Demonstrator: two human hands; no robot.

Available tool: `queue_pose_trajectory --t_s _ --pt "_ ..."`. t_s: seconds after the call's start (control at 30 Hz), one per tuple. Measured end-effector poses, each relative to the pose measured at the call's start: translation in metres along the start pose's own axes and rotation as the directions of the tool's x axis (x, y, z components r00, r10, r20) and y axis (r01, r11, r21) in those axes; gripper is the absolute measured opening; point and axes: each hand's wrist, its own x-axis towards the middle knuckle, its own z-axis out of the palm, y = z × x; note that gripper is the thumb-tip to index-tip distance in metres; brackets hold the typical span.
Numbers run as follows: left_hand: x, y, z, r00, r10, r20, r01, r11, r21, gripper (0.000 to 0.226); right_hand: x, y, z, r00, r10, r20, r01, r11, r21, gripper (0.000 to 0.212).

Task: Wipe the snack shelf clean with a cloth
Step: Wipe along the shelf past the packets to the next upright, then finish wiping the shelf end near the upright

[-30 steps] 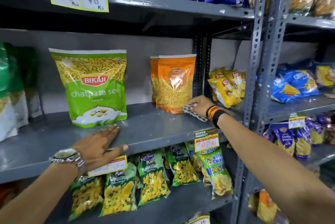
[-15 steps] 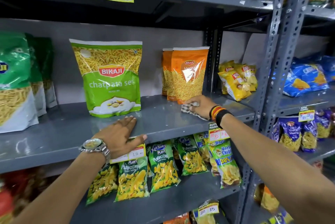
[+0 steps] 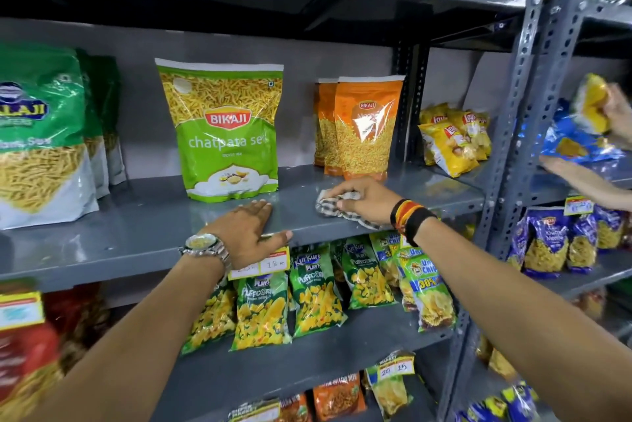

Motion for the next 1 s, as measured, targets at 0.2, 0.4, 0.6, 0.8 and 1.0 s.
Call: queue_pose_trajectory --t_s 0.2,0.4,0.6,0.8,1.0 --pt "-0.047 0.009 0.013 0.876 0.209 -0.434 -0.207 0.977 0.054 0.074 -0.081 -0.011 0.013 0.996 -0.029 0.088 -0.002 0.945 0.326 0.03" --pt "-0.128 0.008 0.124 0.877 0.182 -0.445 -0.246 0.965 -0.091 0.062 -0.1 0.071 0.094 0.981 0.051 0.188 -0.091 0.973 0.211 0.028" --pt "-0.148 0.005 0.242 0.985 -0.071 -0.155 0.035 0.975 -0.221 0.07 -0.067 0.131 0.209 0.96 0.137 0.245 -0.149 0.988 0.031 0.03" --pt "-0.145 0.008 0.312 0.948 -0.302 0.1 0.317 0.925 -0.21 0.087 -0.091 0.145 0.278 0.977 0.02 0.213 0.054 0.941 -0.335 0.057" --pt "-0.151 0.003 0.359 0.909 -0.399 0.118 0.416 0.881 -0.227 0.095 -0.121 0.173 0.332 0.979 0.119 0.163 -0.02 0.862 -0.507 0.075"
